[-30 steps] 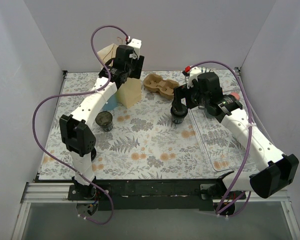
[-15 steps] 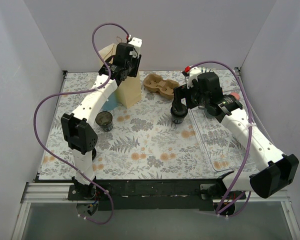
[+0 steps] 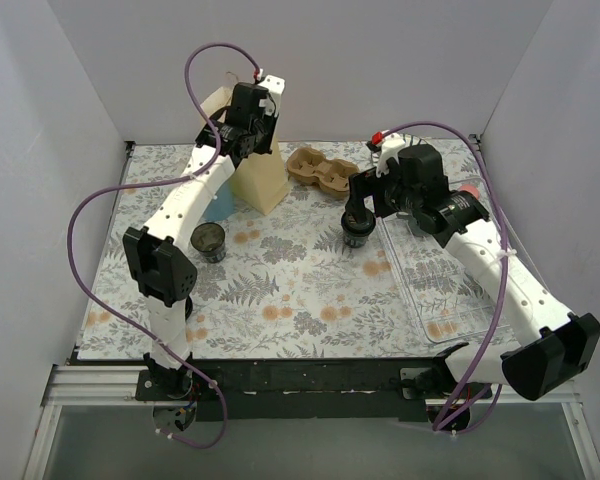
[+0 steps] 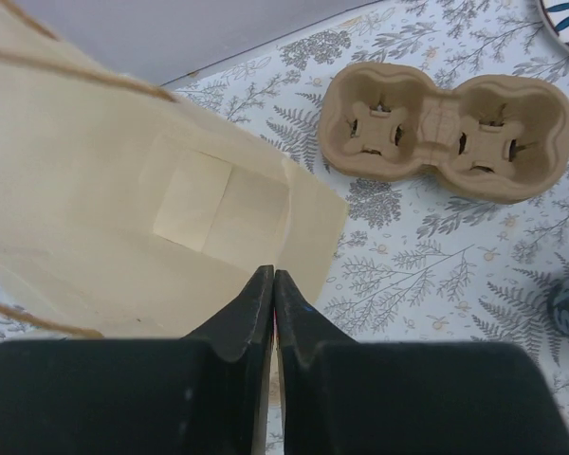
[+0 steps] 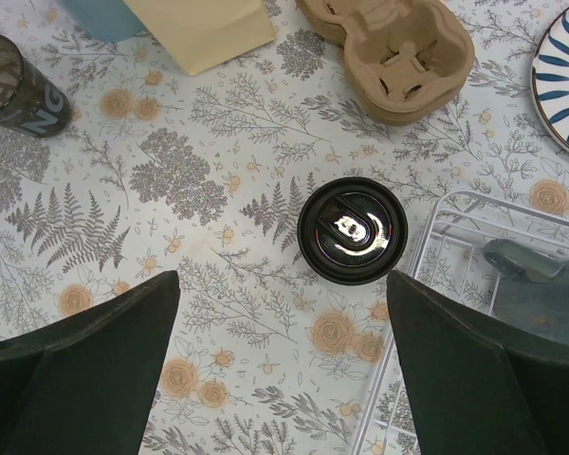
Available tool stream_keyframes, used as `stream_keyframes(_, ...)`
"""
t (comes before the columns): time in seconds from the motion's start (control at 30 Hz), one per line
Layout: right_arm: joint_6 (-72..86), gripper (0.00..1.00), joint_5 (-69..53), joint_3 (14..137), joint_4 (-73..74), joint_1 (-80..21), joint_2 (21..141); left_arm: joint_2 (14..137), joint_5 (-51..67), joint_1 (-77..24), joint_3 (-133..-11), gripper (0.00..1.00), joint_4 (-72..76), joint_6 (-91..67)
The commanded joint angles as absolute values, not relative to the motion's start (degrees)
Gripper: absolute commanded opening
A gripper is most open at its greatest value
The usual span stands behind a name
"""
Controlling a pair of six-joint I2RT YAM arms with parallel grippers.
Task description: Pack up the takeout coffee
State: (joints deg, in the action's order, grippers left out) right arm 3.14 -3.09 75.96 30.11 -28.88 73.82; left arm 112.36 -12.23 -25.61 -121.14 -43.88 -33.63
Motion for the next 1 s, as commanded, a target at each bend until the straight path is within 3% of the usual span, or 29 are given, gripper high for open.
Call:
stream_keyframes(0.0, 2.6, 0.97, -2.8, 77.0, 29.1, -28.7, 71.4, 112.0, -9.1, -25.4, -126.0, 0.00, -48.2, -35.6)
stream_keyframes(0.37, 3.1, 0.97, -3.0, 76.9, 29.4, -28.7, 70.3, 106.1, 1.9, -26.6, -124.7, 0.00, -54.0, -39.8)
stream_keyframes(0.97, 4.5, 0.97, -2.5, 76.6, 31.3, -28.7, 65.9, 93.9, 5.4, -33.7, -112.3, 0.00, -55.5, -45.5)
